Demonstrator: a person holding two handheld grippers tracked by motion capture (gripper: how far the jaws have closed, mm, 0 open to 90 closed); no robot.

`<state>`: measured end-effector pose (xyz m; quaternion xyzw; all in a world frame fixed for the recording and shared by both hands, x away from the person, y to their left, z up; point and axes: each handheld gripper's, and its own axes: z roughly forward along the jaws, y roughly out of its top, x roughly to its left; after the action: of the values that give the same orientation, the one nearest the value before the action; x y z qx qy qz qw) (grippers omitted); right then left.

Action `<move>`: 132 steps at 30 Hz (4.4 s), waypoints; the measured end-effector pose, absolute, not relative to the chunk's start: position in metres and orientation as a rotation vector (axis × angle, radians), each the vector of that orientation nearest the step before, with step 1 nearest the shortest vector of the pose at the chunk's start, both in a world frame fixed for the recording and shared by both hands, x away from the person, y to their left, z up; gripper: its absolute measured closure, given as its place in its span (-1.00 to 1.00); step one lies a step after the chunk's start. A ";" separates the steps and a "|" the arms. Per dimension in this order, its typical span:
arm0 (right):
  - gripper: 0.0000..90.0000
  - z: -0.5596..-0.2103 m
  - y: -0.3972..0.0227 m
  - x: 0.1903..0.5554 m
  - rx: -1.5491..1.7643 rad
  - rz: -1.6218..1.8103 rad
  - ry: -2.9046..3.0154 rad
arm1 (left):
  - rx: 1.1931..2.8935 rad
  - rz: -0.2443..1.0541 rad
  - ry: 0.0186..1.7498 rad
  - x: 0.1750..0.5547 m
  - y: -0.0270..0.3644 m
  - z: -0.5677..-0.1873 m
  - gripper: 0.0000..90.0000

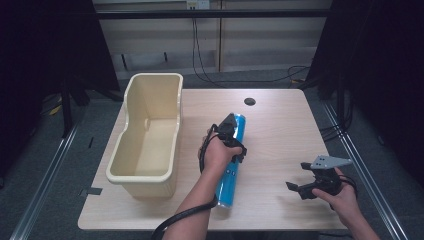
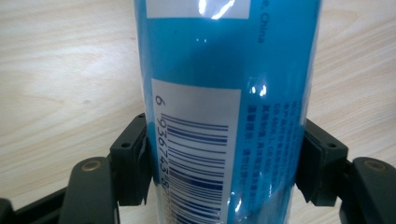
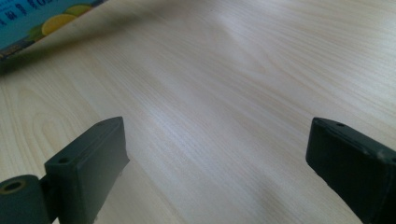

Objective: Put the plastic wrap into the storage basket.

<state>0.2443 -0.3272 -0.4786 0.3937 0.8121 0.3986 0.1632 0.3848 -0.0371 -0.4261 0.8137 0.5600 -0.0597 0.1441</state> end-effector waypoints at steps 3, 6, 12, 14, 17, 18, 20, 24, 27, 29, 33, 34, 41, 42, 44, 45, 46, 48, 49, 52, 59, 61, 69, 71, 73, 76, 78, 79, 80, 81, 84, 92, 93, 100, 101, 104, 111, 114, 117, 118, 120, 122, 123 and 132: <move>-0.89 -0.479 -0.327 0.244 1.123 1.136 2.310 | 2.334 -0.157 1.614 0.385 -0.035 -0.423 -0.28; -0.89 -0.479 -0.327 0.244 1.122 1.140 2.312 | 2.309 -0.129 1.606 0.384 -0.034 -0.421 -0.28; -0.88 -0.478 -0.327 0.244 1.128 1.151 2.308 | 2.307 -0.118 1.552 0.386 -0.030 -0.406 -0.28; -0.89 -0.478 -0.327 0.244 1.133 1.152 2.300 | 2.295 -0.113 1.533 0.388 -0.029 -0.399 -0.28; -0.89 -0.477 -0.328 0.244 1.125 1.156 2.297 | 2.289 -0.084 1.521 0.388 -0.027 -0.389 -0.28; -0.89 -0.478 -0.328 0.244 1.118 1.161 2.299 | 2.276 -0.079 1.522 0.388 -0.026 -0.384 -0.28; -0.89 -0.477 -0.328 0.244 1.122 1.168 2.297 | 2.263 -0.093 1.520 0.388 -0.024 -0.380 -0.28; -0.89 -0.477 -0.328 0.244 1.117 1.173 2.302 | 2.262 -0.113 1.520 0.389 -0.020 -0.369 -0.28; -0.89 -0.477 -0.328 0.244 1.113 1.168 2.302 | 2.274 -0.105 1.504 0.389 -0.017 -0.362 -0.28; -0.89 -0.477 -0.327 0.244 1.115 1.166 2.300 | 2.266 -0.123 1.513 0.389 -0.016 -0.359 -0.28; -0.89 -0.477 -0.327 0.244 1.114 1.171 2.306 | 2.270 -0.159 1.529 0.390 -0.009 -0.347 -0.28; -0.89 -0.477 -0.327 0.244 1.118 1.167 2.305 | 2.283 -0.167 1.530 0.390 -0.008 -0.345 -0.28; -0.89 -0.477 -0.325 0.245 1.123 1.172 2.313 | 2.274 -0.201 1.551 0.392 -0.005 -0.327 -0.28; -0.89 -0.477 -0.325 0.245 1.119 1.171 2.318 | 2.274 -0.198 1.555 0.392 -0.005 -0.324 -0.28; -0.89 -0.477 -0.325 0.244 1.124 1.171 2.316 | 2.277 -0.187 1.555 0.393 -0.005 -0.321 -0.28; -0.89 -0.477 -0.325 0.244 1.124 1.171 2.316 | 2.279 -0.185 1.559 0.393 -0.005 -0.317 -0.28; -0.89 -0.477 -0.325 0.244 1.119 1.170 2.316 | 2.274 -0.194 1.557 0.394 -0.003 -0.313 -0.28; -0.90 -0.477 -0.326 0.244 1.111 1.169 2.304 | 2.271 -0.205 1.562 0.394 -0.002 -0.310 -0.28; -0.91 -0.476 -0.326 0.244 1.115 1.172 2.305 | 2.275 -0.208 1.562 0.394 -0.001 -0.306 -0.28; -0.91 -0.476 -0.326 0.244 1.120 1.177 2.308 | 2.261 -0.198 1.570 0.394 0.000 -0.301 -0.28; -0.94 -0.477 -0.325 0.245 1.117 1.167 2.303 | 2.261 -0.208 1.571 0.394 0.010 -0.288 -0.28; -0.94 -0.477 -0.325 0.245 1.116 1.169 2.300 | 2.260 -0.207 1.576 0.394 0.012 -0.285 -0.28; -0.95 -0.477 -0.326 0.244 1.124 1.178 2.301 | 2.249 -0.205 1.607 0.394 0.025 -0.273 -0.28; -0.95 -0.477 -0.326 0.244 1.116 1.176 2.298 | 2.248 -0.205 1.606 0.394 0.027 -0.272 -0.28; -0.96 -0.477 -0.326 0.244 1.120 1.181 2.304 | 2.240 -0.209 1.617 0.394 0.030 -0.269 -0.28; -0.96 -0.477 -0.326 0.244 1.128 1.172 2.304 | 2.233 -0.214 1.630 0.394 0.036 -0.264 -0.28; -0.96 -0.477 -0.327 0.245 1.115 1.171 2.300 | 2.238 -0.214 1.634 0.393 0.037 -0.263 -0.28; -0.96 -0.477 -0.327 0.244 1.123 1.174 2.309 | 2.239 -0.217 1.633 0.393 0.039 -0.261 -0.28; -0.96 -0.477 -0.326 0.244 1.124 1.172 2.308 | 2.239 -0.211 1.634 0.392 0.040 -0.260 -0.28; -0.96 -0.477 -0.326 0.244 1.116 1.165 2.303 | 2.238 -0.210 1.631 0.392 0.042 -0.259 -0.28; -0.96 -0.478 -0.325 0.244 1.101 1.153 2.312 | 2.222 -0.219 1.643 0.392 0.047 -0.256 -0.28; -0.96 -0.477 -0.325 0.244 1.116 1.145 2.305 | 2.208 -0.210 1.668 0.392 0.055 -0.248 -0.28; -0.96 -0.477 -0.325 0.244 1.114 1.145 2.303 | 2.203 -0.211 1.676 0.392 0.057 -0.247 -0.28; -0.96 -0.477 -0.325 0.244 1.116 1.156 2.307 | 2.197 -0.212 1.700 0.391 0.067 -0.245 -0.28; -0.96 -0.477 -0.325 0.244 1.116 1.155 2.309 | 2.195 -0.214 1.700 0.391 0.069 -0.245 -0.28; -0.96 -0.478 -0.326 0.244 1.117 1.156 2.311 | 2.203 -0.196 1.715 0.391 0.073 -0.243 -0.28; -0.96 -0.477 -0.326 0.243 1.120 1.159 2.308 | 2.184 -0.194 1.732 0.391 0.083 -0.240 -0.28; -0.96 -0.477 -0.326 0.243 1.120 1.169 2.303 | 2.183 -0.185 1.745 0.390 0.090 -0.240 -0.28; -0.96 -0.477 -0.326 0.243 1.122 1.170 2.303 | 2.179 -0.191 1.753 0.390 0.094 -0.241 -0.28; -0.96 -0.477 -0.326 0.243 1.122 1.170 2.303 | 2.173 -0.188 1.758 0.390 0.096 -0.241 -0.28; -0.96 -0.478 -0.326 0.244 1.121 1.176 2.305 | 2.172 -0.186 1.766 0.390 0.099 -0.241 -0.28; -0.96 -0.478 -0.326 0.244 1.122 1.174 2.303 | 2.165 -0.186 1.778 0.390 0.104 -0.241 -0.28; -0.96 -0.477 -0.326 0.244 1.121 1.174 2.302 | 2.165 -0.186 1.778 0.390 0.104 -0.241 -0.28; -0.96 -0.477 -0.327 0.244 1.123 1.181 2.300 | 2.142 -0.174 1.817 0.388 0.117 -0.243 -0.28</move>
<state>0.2438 -0.3267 -0.4775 0.3933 0.8053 0.4135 0.1607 0.3885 0.1173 -0.2430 0.7510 0.6369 -0.0612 0.1630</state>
